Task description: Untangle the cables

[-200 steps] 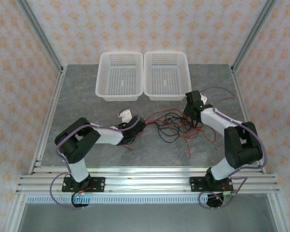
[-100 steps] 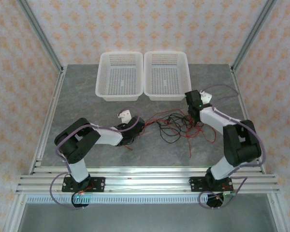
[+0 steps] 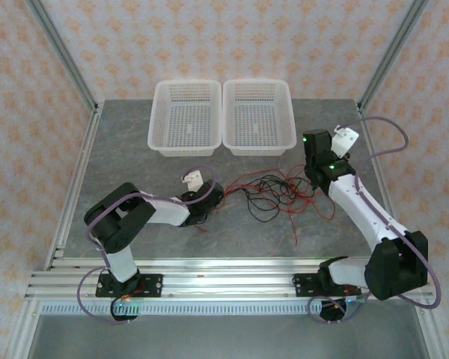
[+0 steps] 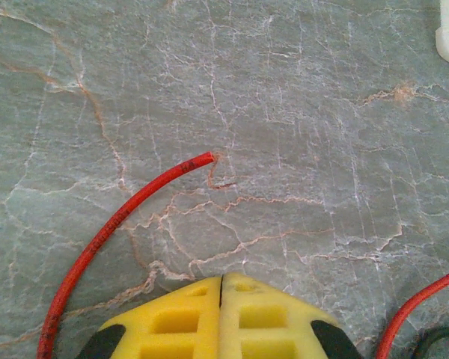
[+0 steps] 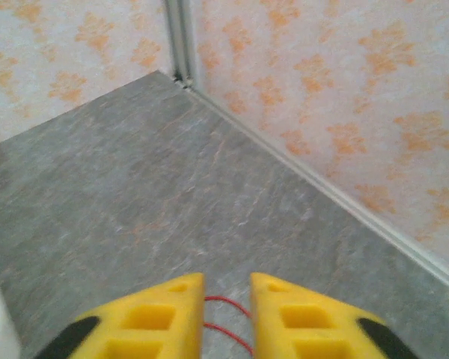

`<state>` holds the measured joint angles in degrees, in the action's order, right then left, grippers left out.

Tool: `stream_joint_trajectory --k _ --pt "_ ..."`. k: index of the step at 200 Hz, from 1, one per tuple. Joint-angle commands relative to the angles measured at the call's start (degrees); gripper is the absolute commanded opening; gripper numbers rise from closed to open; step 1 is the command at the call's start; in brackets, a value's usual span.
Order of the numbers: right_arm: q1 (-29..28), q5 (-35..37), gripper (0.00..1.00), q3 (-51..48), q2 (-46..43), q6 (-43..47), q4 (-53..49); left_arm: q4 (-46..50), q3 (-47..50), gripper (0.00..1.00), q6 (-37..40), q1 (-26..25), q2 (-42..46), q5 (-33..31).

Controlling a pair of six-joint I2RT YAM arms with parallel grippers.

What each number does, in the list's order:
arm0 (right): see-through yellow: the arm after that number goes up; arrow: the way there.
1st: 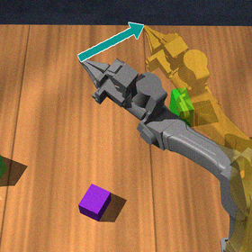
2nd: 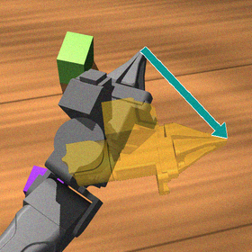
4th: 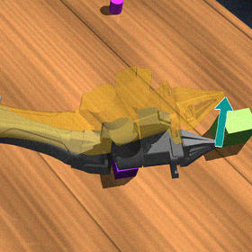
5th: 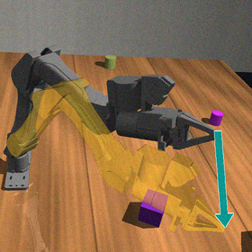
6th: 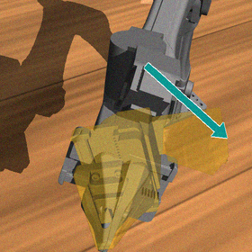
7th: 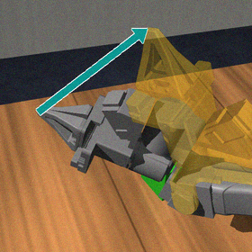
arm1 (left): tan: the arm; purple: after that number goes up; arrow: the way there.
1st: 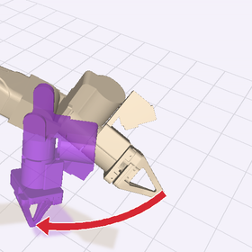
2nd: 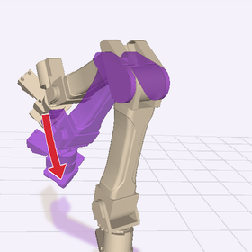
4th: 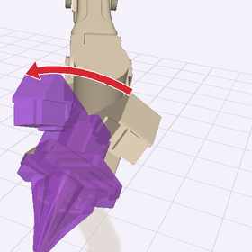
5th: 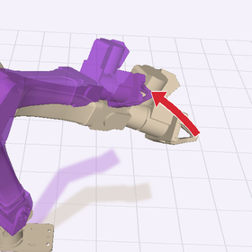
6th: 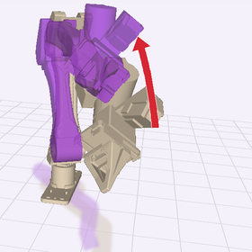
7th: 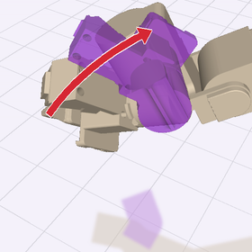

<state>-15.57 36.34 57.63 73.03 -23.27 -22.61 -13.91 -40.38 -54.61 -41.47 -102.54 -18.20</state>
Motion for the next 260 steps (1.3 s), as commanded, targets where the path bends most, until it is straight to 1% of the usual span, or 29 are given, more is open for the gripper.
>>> stream_joint_trajectory --k 1,10,21,33,46,74,104,118,130,143,161,182,210,224,232,240,246,257,259,260 --pt "0.3 -12.5 0.34 2.2 4.0 0.9 -4.2 22.8 7.7 0.0 0.0 6.3 -8.4 -3.4" --pt "0.4 -18.4 0.39 1.6 6.1 0.4 -4.0 22.8 7.8 0.0 0.0 6.3 -8.1 -3.4" --pt "0.5 -23.3 0.43 0.5 8.8 -0.6 -3.2 22.8 7.9 0.0 0.0 6.3 -7.7 -3.5" --pt "0.7 -26.3 0.47 -0.6 12.1 -1.0 -2.0 23.0 7.8 0.0 0.1 6.3 -7.5 -3.6" --pt "0.6 -27.2 0.48 -0.4 15.9 -1.0 -1.4 23.1 7.7 0.0 0.1 6.3 -7.3 -3.7" --pt "0.7 -24.1 0.48 0.7 22.3 -0.7 -0.4 22.9 7.8 0.0 0.1 6.3 -7.4 -3.7" --pt "0.8 -22.2 0.48 0.9 26.9 -1.0 0.7 22.8 7.9 0.0 0.0 6.3 -7.3 -3.6" --pt "0.8 -21.8 0.47 0.7 28.6 -1.0 2.0 23.0 7.8 0.0 0.1 6.3 -7.3 -3.7" --pt "0.9 -20.9 0.43 0.5 29.9 -1.1 3.1 23.1 7.7 0.0 0.1 6.3 -7.5 -3.7" --pt "0.9 -19.3 0.38 0.9 31.0 -1.0 3.9 23.1 7.6 0.0 0.1 6.3 -7.7 -3.7" --pt "1.4 -17.1 0.36 1.4 31.9 -1.1 4.9 23.0 7.6 0.0 0.0 6.3 -8.0 -3.6" --pt "2.7 -16.4 0.36 2.0 32.2 -0.9 5.5 22.8 7.7 0.0 -0.1 6.3 -8.4 -3.3" --pt "4.0 -17.6 0.4 2.1 32.7 -0.5 6.2 23.0 7.6 0.0 -0.3 6.3 -8.6 -3.2" --pt "4.4 -17.6 0.39 2.1 33.6 -0.2 6.5 23.1 7.4 0.0 -0.3 6.3 -8.9 -3.1" --pt "4.7 -17.6 0.37 2.3 34.3 -0.1 6.5 23.1 7.3 0.0 -0.3 6.3 -9.1 -3.0" --pt "5.1 -17.6 0.31 2.5 34.9 -0.2 6.3 23.1 7.3 0.0 -0.4 6.3 -9.3 -2.8" --pt "5.5 -17.3 0.24 2.6 35.1 -0.3 6.1 23.1 7.4 0.0 -0.7 6.3 -9.5 -2.6" --pt "6.5 -16.5 0.03 2.5 35.1 -1.2 5.6 22.8 7.7 0.0 -1.1 6.3 -10.1 -2.1" --pt "6.7 -16.4 0.0 2.5 35.2 -1.3 5.6 22.7 7.8 0.0 -1.2 6.3 -10.2 -2.0" --pt "6.8 -16.3 0.0 2.4 35.0 -1.4 5.6 22.7 7.8 0.0 -1.2 6.3 -10.2 -2.0"
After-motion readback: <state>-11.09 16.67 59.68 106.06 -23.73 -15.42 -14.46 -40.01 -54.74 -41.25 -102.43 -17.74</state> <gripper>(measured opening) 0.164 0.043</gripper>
